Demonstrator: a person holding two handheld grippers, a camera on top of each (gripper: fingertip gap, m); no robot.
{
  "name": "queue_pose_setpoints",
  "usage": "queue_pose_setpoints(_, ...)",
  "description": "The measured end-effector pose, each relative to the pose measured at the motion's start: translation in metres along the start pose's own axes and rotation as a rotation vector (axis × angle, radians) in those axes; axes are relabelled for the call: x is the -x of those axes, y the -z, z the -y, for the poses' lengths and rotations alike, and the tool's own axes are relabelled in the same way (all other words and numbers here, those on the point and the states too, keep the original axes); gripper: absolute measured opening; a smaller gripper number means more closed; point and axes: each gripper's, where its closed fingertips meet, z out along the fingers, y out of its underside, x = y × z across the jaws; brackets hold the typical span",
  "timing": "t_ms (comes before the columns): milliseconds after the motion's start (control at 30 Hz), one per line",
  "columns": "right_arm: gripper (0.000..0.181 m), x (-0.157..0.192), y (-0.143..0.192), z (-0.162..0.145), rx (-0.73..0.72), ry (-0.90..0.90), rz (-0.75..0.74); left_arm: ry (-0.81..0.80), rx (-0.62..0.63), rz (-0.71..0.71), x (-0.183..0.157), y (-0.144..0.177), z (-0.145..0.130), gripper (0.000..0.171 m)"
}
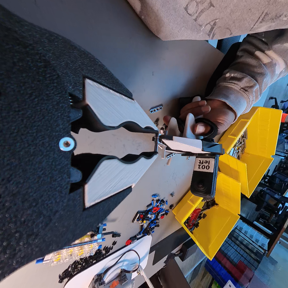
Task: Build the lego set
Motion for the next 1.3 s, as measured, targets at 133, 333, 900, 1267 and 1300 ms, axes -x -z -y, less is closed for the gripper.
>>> queue_pose_setpoints(133, 0.021, -0.002, -0.001, 0.000, 0.003, 0.000, -0.017, -0.005, -0.004, 0.003, 0.000, 0.001, 0.002, 0.005)
queue_pose_setpoints(333, 0.011, 0.002, -0.007, 0.000, 0.005, 0.014, -0.022, 0.005, -0.023, -0.001, 0.001, 0.002, 0.005, 0.005)
queue_pose_setpoints(900, 0.024, -0.026, -0.019, 0.001, 0.037, 0.001, -0.262, 0.035, -0.225, -0.026, -0.001, 0.016, 0.034, 0.006)
queue_pose_setpoints(1267, 0.010, -0.027, -0.014, 0.008, 0.023, 0.041, -0.284, -0.001, -0.240, -0.070, -0.011, 0.014, 0.033, 0.005)
queue_pose_setpoints(1300, 0.010, -0.028, -0.014, 0.008, 0.026, 0.041, -0.292, 0.004, -0.247, -0.072, -0.011, 0.014, 0.034, 0.006)
